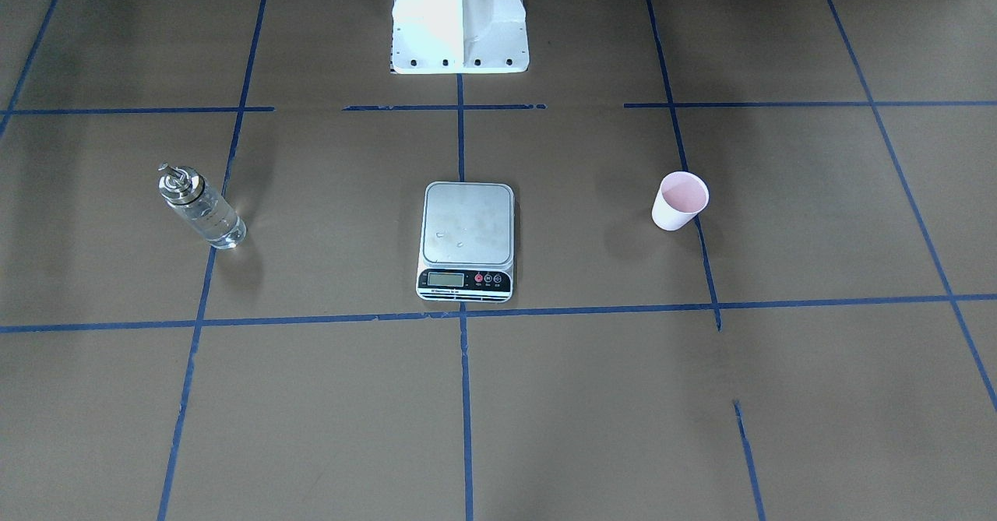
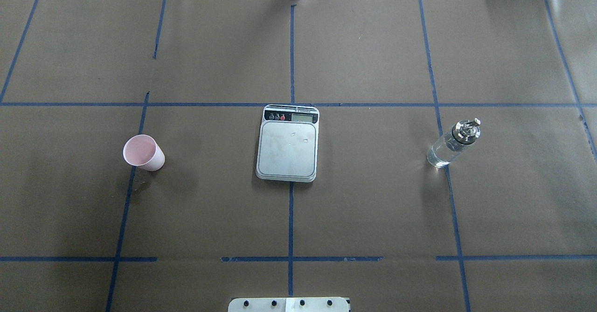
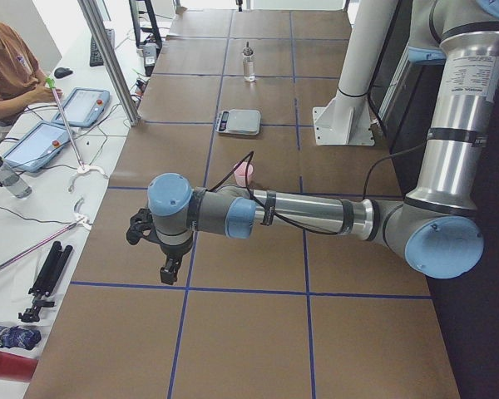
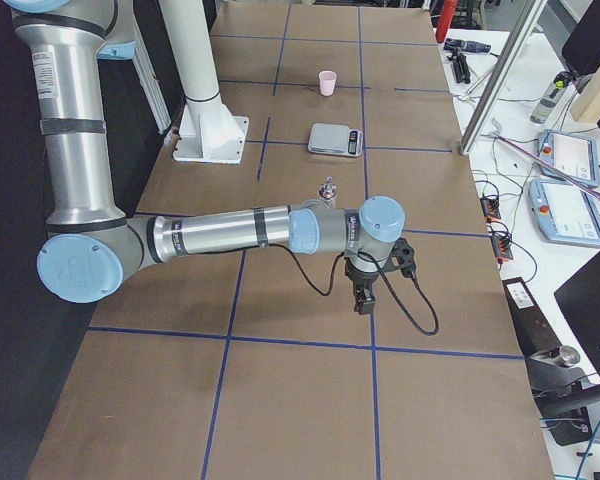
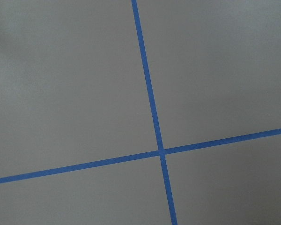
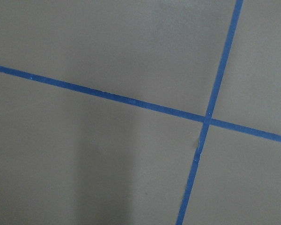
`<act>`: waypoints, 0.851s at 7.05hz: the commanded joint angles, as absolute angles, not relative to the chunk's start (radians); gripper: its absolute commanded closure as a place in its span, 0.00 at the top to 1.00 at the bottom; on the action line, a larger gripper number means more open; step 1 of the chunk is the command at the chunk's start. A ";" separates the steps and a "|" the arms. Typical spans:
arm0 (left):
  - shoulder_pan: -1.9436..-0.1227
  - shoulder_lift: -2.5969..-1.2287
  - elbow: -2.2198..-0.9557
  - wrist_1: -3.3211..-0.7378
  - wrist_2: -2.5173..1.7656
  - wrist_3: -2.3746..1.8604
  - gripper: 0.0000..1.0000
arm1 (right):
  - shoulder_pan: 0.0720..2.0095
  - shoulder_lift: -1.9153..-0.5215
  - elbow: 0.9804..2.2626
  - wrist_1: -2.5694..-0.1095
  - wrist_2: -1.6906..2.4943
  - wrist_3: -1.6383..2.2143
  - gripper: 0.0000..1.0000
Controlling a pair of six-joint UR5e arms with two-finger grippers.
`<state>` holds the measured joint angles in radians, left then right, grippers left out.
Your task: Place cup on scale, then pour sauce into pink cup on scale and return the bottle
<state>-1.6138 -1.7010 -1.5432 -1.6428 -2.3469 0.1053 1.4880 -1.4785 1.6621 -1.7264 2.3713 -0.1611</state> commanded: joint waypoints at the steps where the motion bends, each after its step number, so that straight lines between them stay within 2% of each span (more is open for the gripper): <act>1: -1.614 -1.684 -1.575 -1.704 -2.349 0.113 1.00 | 1.505 -1.441 1.666 -1.784 2.365 -0.205 1.00; 6: -1.608 -1.664 -1.560 -1.746 -2.433 0.115 1.00 | 1.505 -1.456 1.664 -1.775 2.375 -0.201 1.00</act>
<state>-1.6091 -1.6699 -1.5584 -1.7330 -2.3973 0.1133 1.5048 -1.4519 1.6651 -1.7763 2.3700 -0.2038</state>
